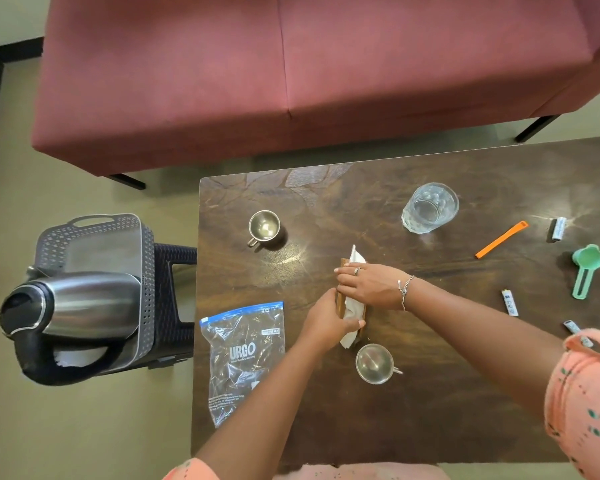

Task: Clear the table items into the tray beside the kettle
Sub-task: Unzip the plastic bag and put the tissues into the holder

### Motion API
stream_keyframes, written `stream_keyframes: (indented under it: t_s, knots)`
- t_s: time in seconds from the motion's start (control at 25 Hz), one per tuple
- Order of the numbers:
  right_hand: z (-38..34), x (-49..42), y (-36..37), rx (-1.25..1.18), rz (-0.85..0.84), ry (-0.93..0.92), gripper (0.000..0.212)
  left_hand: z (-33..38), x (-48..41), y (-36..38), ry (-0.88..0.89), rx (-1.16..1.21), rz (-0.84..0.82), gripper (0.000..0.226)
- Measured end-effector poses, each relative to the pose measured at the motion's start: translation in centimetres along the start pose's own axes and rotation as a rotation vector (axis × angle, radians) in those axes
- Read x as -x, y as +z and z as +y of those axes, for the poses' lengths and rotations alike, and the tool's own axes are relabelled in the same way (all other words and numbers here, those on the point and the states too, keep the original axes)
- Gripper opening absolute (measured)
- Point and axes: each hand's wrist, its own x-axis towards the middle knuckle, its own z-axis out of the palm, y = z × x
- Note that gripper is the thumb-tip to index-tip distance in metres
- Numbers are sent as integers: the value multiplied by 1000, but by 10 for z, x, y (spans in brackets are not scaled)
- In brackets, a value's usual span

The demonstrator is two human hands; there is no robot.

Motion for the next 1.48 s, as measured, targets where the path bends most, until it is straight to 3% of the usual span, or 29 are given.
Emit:
stream_keyframes:
  t_s: [0.12,0.32,0.56,1.16,1.48]
  knots:
    - [6,3,-5,-48,69,100,25,8,-8,-2,34,-113,-6,64]
    - [40,-2,-30,-154,112,423,25,39,-37,-32,156,-332,119,97]
    - [97,-16,-55,-257,114,746,31,77,-76,-79,293,-521,251,96]
    - [130,-42,-41,-384,120,906,48,64,-92,-74,260,-639,174,96]
    - [65,4,-41,-432,443,874,53,21,-56,-53,230,-498,166,93]
